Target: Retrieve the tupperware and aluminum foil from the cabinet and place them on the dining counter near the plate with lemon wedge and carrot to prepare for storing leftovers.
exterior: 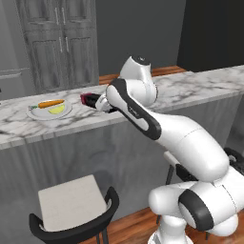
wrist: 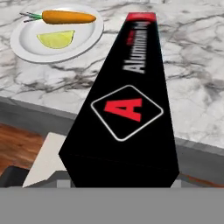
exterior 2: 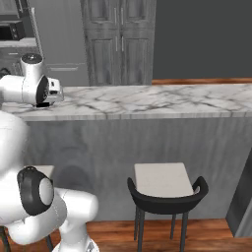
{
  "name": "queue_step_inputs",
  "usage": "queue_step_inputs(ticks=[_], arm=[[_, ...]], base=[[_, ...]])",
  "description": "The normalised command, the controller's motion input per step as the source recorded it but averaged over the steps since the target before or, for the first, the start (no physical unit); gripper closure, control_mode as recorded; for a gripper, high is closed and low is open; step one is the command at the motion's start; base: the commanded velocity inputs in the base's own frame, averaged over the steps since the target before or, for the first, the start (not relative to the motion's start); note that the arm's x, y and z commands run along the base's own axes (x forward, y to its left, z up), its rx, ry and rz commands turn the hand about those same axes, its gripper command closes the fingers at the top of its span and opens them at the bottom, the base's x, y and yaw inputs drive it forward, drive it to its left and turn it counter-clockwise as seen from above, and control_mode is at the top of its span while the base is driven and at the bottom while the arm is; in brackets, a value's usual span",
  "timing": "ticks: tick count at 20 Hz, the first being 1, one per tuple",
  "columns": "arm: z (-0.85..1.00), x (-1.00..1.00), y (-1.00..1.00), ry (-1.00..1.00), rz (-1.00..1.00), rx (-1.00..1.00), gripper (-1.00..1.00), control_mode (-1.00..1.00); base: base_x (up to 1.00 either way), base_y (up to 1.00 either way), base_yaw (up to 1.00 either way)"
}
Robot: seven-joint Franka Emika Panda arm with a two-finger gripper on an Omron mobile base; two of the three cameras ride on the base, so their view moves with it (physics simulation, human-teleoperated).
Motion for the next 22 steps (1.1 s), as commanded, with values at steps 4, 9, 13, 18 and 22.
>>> queue_step_inputs(ticks=[4, 9, 13, 18, 22], arm=[[-0.5, 0.64, 0.3, 0.02, 0.1, 0.0, 1.0, -1.0], [-0.44, 0.66, 0.17, 0.03, 0.06, 0.0, 1.0, -1.0], [-0.4, 0.66, 0.08, 0.01, 0.0, 0.0, -1.0, -1.0], [-0.23, 0.43, 0.29, 0.0, 0.0, -0.03, -1.0, -1.0], [0.15, -0.24, 0.38, -0.01, 0.0, -0.09, -1.0, -1.0]], base=[[0.0, 0.0, 0.0], [0.0, 0.0, 0.0], [0.0, 0.0, 0.0], [0.0, 0.0, 0.0], [0.0, 0.0, 0.0]])
